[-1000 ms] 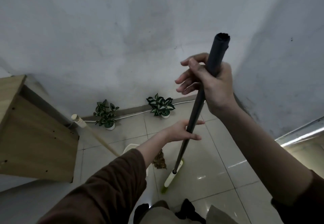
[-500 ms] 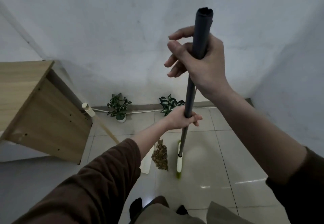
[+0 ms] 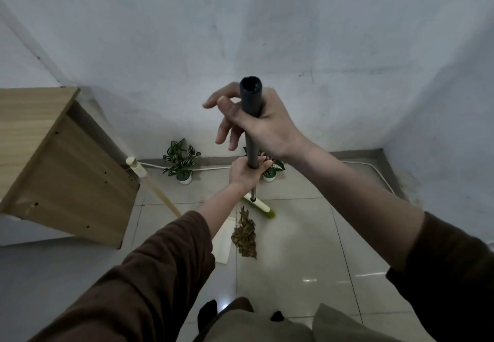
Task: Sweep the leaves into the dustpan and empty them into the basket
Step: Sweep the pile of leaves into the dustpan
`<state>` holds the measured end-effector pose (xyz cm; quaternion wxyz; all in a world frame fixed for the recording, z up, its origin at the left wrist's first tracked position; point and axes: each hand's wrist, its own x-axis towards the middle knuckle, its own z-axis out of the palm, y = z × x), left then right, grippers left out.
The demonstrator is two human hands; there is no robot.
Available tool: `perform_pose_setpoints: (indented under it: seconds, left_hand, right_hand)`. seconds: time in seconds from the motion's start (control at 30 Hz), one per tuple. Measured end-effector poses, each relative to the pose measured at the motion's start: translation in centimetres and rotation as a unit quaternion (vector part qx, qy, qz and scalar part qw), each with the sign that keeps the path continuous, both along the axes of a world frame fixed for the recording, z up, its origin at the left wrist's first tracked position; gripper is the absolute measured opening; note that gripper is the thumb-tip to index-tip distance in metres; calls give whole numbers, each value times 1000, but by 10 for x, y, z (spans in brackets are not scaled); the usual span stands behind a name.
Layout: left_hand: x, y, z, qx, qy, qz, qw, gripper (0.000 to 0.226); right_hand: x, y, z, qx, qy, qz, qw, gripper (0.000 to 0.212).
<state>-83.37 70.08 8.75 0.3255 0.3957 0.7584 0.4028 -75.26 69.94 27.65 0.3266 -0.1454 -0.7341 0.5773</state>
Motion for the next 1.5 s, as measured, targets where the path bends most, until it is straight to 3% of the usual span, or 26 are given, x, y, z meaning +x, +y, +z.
perform_pose_setpoints:
  seconds: [0.1, 0.27, 0.43, 0.97, 1.23, 1.5]
  left_hand:
    - [-20, -5, -3, -26, -28, -46, 998, 34]
    - [-42, -21, -4, -58, -34, -144, 987, 29]
    - [-48, -39, -5, -53, -51, -165, 984, 29]
    - [-51, -82, 2, -41, -98, -308, 945, 31]
    - [-43, -99, 5, -60, -84, -328, 939, 29]
    - [-30, -104, 16, -55, -108, -319, 940, 30]
  right_hand:
    - [-8, -6, -2, -9, -19, 38, 999, 20]
    - [-24, -12, -2, 19, -39, 95, 995, 23]
    - [-39, -29, -8, -3, -53, 96, 994, 23]
    - [-50, -87, -4, -15, -70, -48, 996, 33]
    - [-44, -102, 8, -36, -53, -84, 994, 31]
    - [-46, -119, 26, -3, -30, -209, 977, 30]
